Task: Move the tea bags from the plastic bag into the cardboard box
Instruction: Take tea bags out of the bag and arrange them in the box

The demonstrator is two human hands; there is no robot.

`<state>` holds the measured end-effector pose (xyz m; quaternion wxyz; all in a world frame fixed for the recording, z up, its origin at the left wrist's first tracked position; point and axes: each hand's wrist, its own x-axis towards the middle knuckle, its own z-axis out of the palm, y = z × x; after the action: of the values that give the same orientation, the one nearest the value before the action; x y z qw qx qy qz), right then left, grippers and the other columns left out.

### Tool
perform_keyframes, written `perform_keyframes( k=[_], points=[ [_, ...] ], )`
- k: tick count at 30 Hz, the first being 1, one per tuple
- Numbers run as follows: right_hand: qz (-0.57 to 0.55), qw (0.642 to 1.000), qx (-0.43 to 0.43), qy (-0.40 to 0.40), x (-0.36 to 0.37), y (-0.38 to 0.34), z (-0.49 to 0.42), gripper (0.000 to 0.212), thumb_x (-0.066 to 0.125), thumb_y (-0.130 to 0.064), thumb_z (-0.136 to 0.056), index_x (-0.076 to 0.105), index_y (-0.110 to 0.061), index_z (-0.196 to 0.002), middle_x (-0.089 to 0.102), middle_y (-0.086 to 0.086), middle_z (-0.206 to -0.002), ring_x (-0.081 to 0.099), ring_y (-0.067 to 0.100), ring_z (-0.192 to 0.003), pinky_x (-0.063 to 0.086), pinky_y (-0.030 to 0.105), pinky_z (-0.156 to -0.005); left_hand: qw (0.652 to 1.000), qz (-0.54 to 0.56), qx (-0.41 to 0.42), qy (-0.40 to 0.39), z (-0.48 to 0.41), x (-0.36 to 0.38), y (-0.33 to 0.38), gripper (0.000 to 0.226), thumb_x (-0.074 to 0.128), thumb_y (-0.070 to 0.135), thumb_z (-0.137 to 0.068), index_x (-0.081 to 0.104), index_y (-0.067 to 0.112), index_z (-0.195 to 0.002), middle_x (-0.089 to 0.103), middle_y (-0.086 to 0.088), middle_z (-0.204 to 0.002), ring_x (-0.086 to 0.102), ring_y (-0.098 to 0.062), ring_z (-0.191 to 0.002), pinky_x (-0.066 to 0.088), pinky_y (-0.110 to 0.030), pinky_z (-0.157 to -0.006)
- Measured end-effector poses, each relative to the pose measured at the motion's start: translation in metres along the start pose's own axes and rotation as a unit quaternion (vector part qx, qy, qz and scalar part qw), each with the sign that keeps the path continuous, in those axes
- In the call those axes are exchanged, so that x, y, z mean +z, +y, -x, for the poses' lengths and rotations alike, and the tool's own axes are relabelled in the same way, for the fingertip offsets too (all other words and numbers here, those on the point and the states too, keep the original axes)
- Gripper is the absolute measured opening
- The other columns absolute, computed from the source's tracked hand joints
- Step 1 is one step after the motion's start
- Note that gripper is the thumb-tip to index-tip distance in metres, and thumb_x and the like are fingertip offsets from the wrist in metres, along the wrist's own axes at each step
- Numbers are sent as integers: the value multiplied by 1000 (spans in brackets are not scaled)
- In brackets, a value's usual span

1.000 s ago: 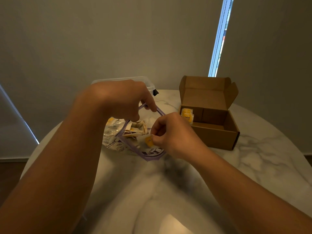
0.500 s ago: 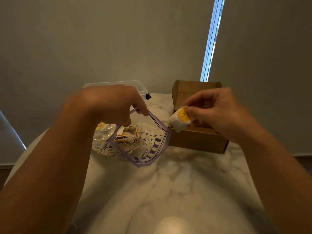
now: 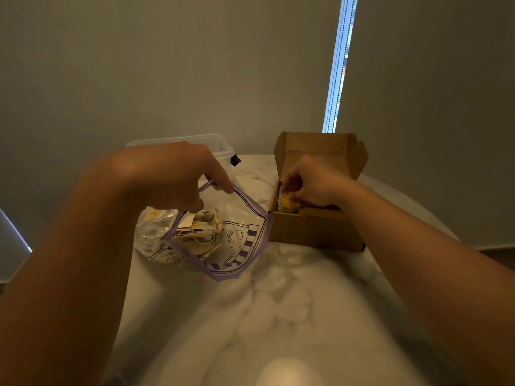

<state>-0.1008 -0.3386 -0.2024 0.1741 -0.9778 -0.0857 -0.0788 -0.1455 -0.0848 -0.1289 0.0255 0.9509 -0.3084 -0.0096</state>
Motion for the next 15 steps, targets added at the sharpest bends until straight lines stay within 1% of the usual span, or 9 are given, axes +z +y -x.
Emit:
perform_keyframes(
  k=[3,5,9,12,14,15],
  points=[
    [14,1000,5,-23,7,-3,-5,24,70,2,-84,73,-14,-102,63,0,-88,63,13,-76,55,23,-61,1000,5,1,-9,-2,1,-2,58,74,8,-83,59,44,-126,37,38,-71,51,6,-62,44,-9,-56],
    [34,999,5,-17,11,-3,-9,27,69,6,-82,73,-13,-102,61,0,-87,61,13,-75,52,21,-58,1000,3,2,-8,-3,2,-3,58,74,8,-83,59,45,-125,38,37,-70,53,5,-62,44,-10,-55],
    [58,998,8,31,19,0,-11,23,73,-3,-83,71,-12,-104,62,5,-100,61,19,-83,55,26,-67,1000,6,10,-1,-4,2,-6,58,75,9,-83,59,46,-125,39,36,-68,53,4,-62,43,-11,-54],
    [72,995,8,72,19,2,-5,23,73,-8,-84,69,-16,-105,60,5,-102,60,19,-81,49,25,-64,1000,-1,18,11,-6,3,-10,58,75,10,-82,60,49,-122,40,38,-67,53,6,-63,40,-10,-53],
    [64,991,-9,116,17,-1,4,18,71,-10,-86,70,-18,-102,63,4,-100,59,17,-80,49,24,-65,999,-3,27,20,-7,4,-12,59,74,10,-83,60,51,-122,44,36,-78,56,3,-73,39,-9,-58],
    [53,989,-19,138,17,-3,11,16,70,-12,-87,70,-18,-102,65,2,-98,58,14,-79,46,20,-64,999,-2,32,25,-6,4,-13,59,74,10,-83,59,51,-123,45,35,-83,58,0,-80,40,-8,-61]
  ],
)
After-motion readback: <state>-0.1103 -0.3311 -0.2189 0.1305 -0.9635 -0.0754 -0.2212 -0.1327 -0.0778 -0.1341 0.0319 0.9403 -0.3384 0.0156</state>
